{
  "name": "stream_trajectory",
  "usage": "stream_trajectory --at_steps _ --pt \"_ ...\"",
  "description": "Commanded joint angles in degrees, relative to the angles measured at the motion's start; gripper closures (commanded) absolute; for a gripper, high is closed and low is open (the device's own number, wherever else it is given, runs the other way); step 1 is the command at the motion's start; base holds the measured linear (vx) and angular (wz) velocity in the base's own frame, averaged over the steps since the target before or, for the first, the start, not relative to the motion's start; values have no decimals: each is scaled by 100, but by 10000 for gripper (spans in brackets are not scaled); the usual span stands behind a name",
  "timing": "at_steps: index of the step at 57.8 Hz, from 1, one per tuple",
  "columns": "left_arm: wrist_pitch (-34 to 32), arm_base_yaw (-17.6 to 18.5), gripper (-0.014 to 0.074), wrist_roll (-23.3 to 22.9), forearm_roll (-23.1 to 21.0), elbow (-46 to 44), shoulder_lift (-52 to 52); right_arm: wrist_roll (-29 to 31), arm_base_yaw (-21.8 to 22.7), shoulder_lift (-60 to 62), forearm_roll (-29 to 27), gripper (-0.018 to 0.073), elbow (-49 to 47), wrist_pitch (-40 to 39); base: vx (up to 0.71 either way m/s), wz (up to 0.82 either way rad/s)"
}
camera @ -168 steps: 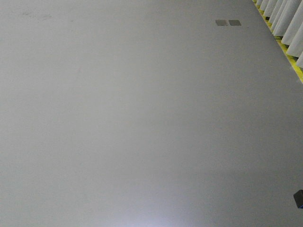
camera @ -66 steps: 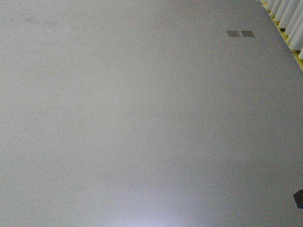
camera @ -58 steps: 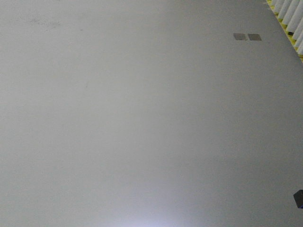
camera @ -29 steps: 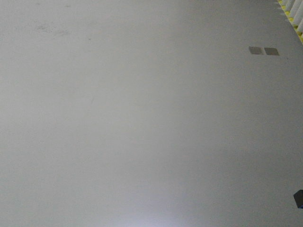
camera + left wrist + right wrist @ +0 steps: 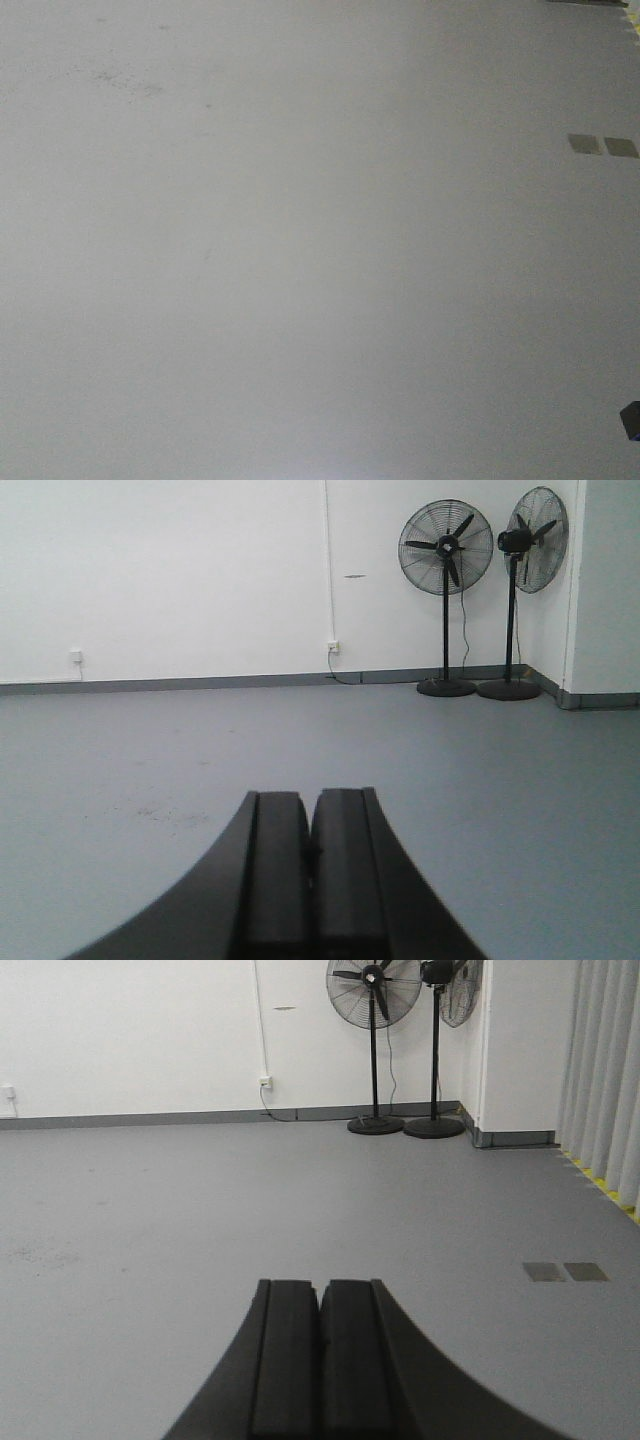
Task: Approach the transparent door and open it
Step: 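Drive the base forward across the grey floor, turning toward the wall, then drive the base toward the white-framed sliding glass door on the wooden platform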
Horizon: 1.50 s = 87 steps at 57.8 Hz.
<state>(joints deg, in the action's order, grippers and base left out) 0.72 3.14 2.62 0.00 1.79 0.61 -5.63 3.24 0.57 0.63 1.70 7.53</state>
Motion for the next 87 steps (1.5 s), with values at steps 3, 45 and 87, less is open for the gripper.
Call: stream_trajectory --at_steps 3,45,87 --pt "-472 12 603 -44 -33 86 83 8 28 89 28 566 23 -500 44 12" --pt "-472 12 603 -44 -33 86 83 8 28 89 28 566 23 -500 45 22" --pt "-472 12 603 -44 -33 86 83 8 28 89 28 566 23 -500 49 55"
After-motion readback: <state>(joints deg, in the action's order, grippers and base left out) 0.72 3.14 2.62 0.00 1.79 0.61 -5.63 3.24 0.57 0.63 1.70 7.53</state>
